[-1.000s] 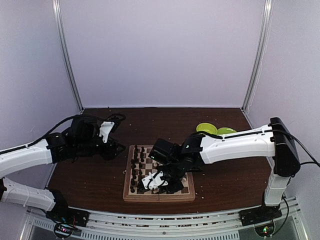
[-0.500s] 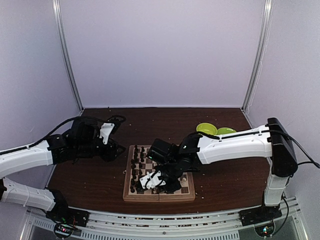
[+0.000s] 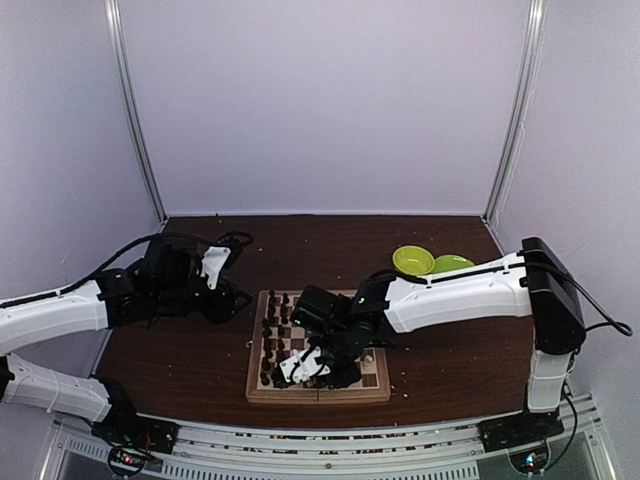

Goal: Set up the chess pieces on the board
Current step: Pick up the pawn from the chessboard.

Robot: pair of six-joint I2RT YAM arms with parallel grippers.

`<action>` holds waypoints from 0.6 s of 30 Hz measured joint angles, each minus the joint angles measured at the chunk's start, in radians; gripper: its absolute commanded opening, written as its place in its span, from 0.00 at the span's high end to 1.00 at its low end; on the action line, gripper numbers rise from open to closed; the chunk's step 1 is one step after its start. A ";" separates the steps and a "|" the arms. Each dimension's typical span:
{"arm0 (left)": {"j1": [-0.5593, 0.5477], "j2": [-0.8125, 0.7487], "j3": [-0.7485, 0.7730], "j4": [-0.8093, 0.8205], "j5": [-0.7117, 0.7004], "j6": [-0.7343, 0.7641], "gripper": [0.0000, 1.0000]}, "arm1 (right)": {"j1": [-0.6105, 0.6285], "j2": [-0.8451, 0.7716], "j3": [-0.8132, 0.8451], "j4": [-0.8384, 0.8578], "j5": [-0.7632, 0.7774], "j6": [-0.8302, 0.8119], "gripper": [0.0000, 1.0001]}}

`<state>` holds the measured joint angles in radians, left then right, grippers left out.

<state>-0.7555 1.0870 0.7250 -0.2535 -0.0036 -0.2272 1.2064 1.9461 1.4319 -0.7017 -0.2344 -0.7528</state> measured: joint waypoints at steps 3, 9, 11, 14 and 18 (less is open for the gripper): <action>0.000 0.001 0.000 0.000 0.000 0.000 0.53 | 0.000 0.010 0.000 0.003 0.007 0.000 0.78; 0.000 0.006 -0.001 0.008 0.005 0.000 0.53 | 0.000 0.025 0.000 0.006 0.016 0.001 0.77; 0.000 0.010 -0.002 0.015 0.007 0.000 0.53 | 0.000 0.026 0.000 0.010 0.019 0.001 0.78; 0.000 0.014 -0.005 0.020 0.008 0.000 0.53 | 0.000 0.027 0.000 0.015 0.024 0.001 0.82; 0.000 0.016 -0.009 0.020 0.010 0.000 0.53 | 0.000 0.027 0.000 0.016 0.026 0.002 0.85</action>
<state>-0.7555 1.1034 0.7158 -0.2333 0.0067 -0.2272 1.2064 1.9736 1.4319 -0.6861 -0.2081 -0.7509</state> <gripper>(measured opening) 0.470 0.168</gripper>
